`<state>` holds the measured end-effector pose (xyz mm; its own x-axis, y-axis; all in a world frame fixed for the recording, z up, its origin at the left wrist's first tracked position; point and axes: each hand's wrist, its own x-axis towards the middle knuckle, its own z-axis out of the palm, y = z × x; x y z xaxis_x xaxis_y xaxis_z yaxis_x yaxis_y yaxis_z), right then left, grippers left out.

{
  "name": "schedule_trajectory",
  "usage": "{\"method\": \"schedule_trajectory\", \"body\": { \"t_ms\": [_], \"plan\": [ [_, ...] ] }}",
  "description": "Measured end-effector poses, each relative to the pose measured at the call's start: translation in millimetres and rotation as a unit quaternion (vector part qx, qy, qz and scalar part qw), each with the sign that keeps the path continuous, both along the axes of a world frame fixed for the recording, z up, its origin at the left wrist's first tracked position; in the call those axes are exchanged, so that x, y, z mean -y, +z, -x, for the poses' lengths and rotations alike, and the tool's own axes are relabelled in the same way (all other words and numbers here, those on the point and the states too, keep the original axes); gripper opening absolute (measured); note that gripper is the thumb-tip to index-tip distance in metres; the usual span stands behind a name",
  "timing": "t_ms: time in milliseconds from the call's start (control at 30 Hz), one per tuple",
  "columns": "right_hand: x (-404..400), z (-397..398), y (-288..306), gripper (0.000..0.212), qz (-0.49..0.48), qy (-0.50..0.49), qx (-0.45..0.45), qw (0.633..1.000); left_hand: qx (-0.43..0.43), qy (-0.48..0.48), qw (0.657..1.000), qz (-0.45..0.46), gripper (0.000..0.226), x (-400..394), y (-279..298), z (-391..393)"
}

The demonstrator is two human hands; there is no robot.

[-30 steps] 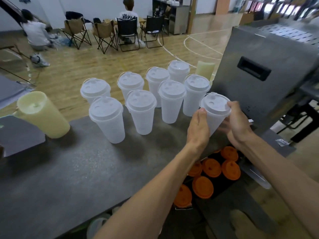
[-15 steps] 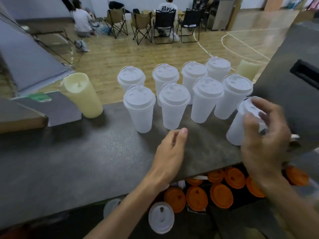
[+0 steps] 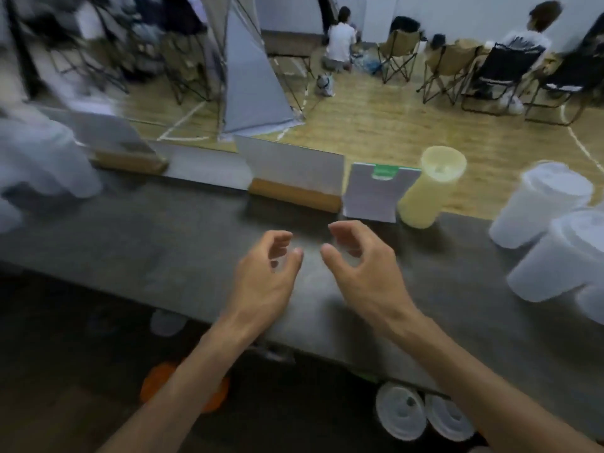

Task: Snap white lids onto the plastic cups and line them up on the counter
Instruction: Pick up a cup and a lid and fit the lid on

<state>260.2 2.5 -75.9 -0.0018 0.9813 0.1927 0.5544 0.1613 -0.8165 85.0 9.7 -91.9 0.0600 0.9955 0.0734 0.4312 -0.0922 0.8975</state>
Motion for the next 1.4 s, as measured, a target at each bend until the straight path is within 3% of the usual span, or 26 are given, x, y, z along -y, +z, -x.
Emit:
{"method": "schedule_trajectory", "body": {
  "t_ms": [400,567,733,867,1067,1133,1400],
  "plan": [
    [-158.7,309.4,6.1,0.057,0.032,0.174,0.058,0.983,-0.113,0.267,0.957,-0.022,0.058,-103.0,26.3,309.3],
    [-219.7,399.6,18.0,0.068,0.039,0.214,0.065,0.974,-0.127,0.308,0.943,-0.007,0.071,-158.6,29.7,369.4],
    [-256.3,444.7,26.6,0.069,0.077,0.220,0.038,0.972,-0.093,0.295,0.951,0.010,0.064,-195.8,22.9,387.9],
    [-266.2,451.7,22.6,0.045,0.093,0.227,0.011,0.969,-0.045,0.270,0.962,-0.003,0.064,-206.2,18.7,385.4],
    [-231.7,407.2,15.8,0.050,0.064,0.186,-0.077,0.977,-0.041,0.236,0.969,-0.058,0.080,-187.9,17.4,354.3],
    [-213.7,371.3,13.7,0.048,0.051,0.166,-0.086,0.981,-0.057,0.197,0.976,-0.071,0.089,-180.7,14.4,332.3],
    [-111.5,168.5,17.2,0.051,0.020,0.036,-0.082,0.996,-0.007,-0.025,0.991,-0.134,0.078,-141.5,7.1,164.1]
  ]
}}
